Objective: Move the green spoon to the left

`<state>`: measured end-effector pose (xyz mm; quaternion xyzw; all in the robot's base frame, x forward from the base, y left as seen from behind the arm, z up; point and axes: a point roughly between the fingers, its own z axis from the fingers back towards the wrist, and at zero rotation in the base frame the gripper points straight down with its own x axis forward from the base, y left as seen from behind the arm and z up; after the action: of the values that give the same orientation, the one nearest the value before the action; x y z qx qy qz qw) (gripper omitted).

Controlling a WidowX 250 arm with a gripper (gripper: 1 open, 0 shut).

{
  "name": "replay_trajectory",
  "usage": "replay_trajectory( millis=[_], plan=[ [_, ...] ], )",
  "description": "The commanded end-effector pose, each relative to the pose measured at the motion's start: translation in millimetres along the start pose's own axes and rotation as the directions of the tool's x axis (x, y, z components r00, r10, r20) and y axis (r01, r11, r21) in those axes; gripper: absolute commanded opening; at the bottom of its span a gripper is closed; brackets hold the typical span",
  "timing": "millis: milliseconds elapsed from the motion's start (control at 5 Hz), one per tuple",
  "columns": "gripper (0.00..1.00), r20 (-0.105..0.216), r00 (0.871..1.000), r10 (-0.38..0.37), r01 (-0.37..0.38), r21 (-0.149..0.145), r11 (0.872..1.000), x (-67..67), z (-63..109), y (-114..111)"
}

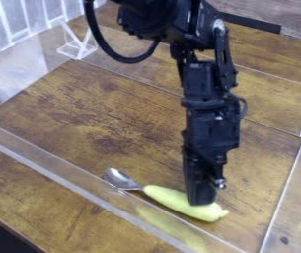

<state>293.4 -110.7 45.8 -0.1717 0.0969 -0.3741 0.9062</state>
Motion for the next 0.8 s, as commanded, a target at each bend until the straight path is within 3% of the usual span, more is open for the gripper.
replay_trajectory(
  millis=[0,200,400,600],
  plan=[
    [0.0,0.082,0.996,0.036,-0.04,0.053,0.998,3.4,35.5,0.2],
    [0.0,0.074,0.997,0.027,-0.031,0.059,0.998,2.7,45.3,-1.9],
    [1.0,0.062,0.998,0.013,-0.017,0.06,0.998,0.9,52.4,-4.2],
    [0.0,0.075,0.995,0.058,-0.063,0.056,0.996,-5.5,45.5,-16.3]
  ],
)
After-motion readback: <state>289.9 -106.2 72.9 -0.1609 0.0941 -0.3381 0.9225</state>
